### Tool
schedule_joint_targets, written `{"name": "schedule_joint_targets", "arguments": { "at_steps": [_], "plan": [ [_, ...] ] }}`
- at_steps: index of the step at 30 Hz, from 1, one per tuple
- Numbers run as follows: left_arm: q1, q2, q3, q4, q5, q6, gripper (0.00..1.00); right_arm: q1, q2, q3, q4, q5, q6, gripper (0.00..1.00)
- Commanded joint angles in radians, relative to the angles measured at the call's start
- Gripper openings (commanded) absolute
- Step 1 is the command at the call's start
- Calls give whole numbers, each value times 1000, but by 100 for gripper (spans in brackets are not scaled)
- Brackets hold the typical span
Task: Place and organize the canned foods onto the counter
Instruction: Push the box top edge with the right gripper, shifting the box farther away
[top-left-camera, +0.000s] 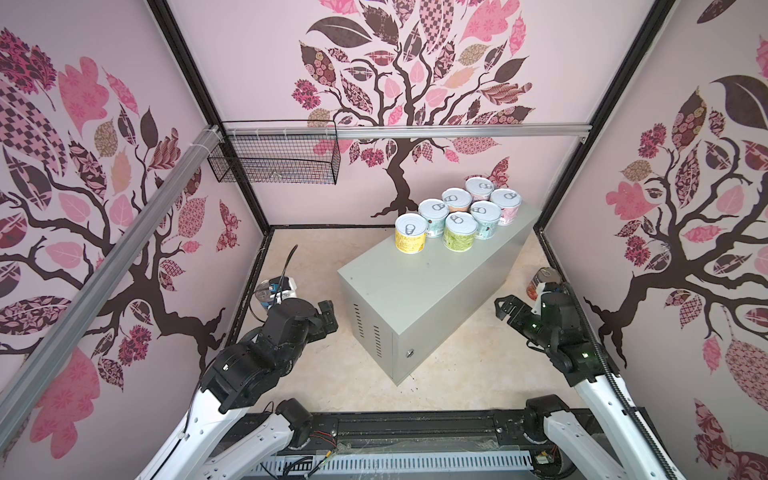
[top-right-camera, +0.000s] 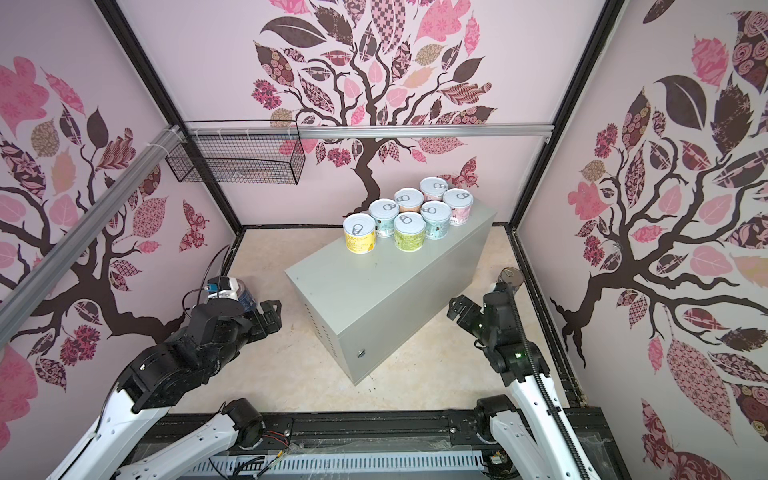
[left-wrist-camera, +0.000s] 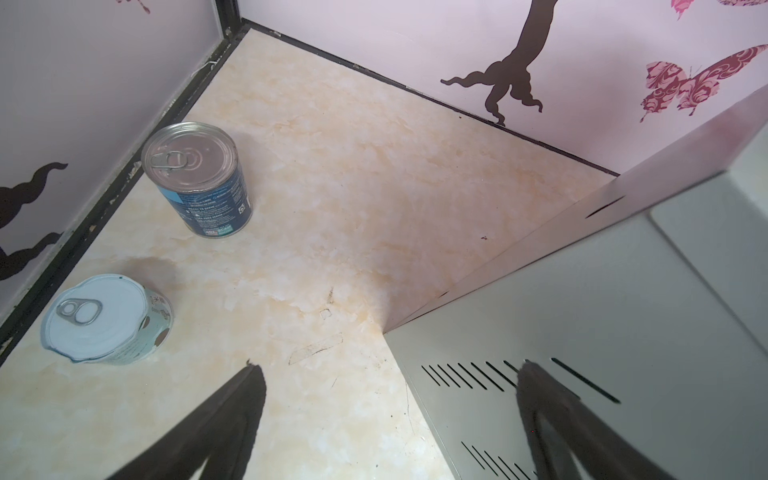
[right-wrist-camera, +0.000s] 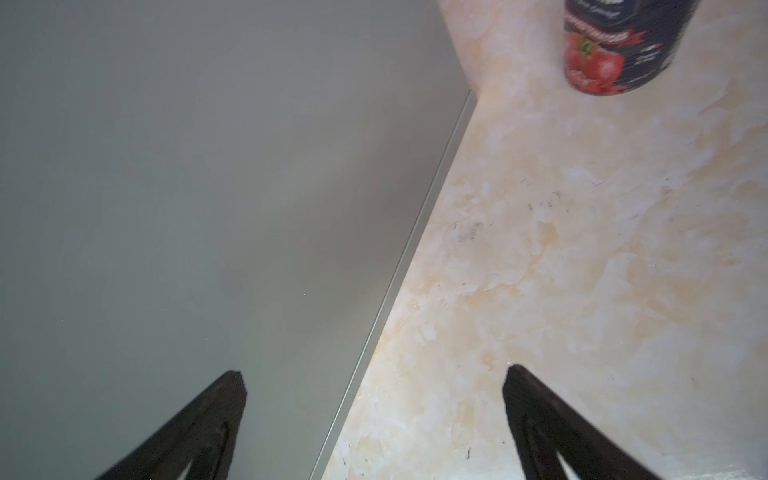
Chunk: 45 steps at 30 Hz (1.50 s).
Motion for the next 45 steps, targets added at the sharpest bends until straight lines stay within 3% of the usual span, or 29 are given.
{"name": "schedule_joint_targets", "arguments": {
  "at_steps": [1, 19, 45],
  "plan": [
    [7, -1, 6, 39, 14, 29, 98, -39, 59, 25, 55, -147, -50, 100],
    [12, -12, -24, 88, 83, 107, 98, -39, 323, 66, 263, -103, 47, 100],
    [18, -56, -93, 106, 108, 150, 98, -3, 670, 262, 401, -177, 59, 100]
  ]
}}
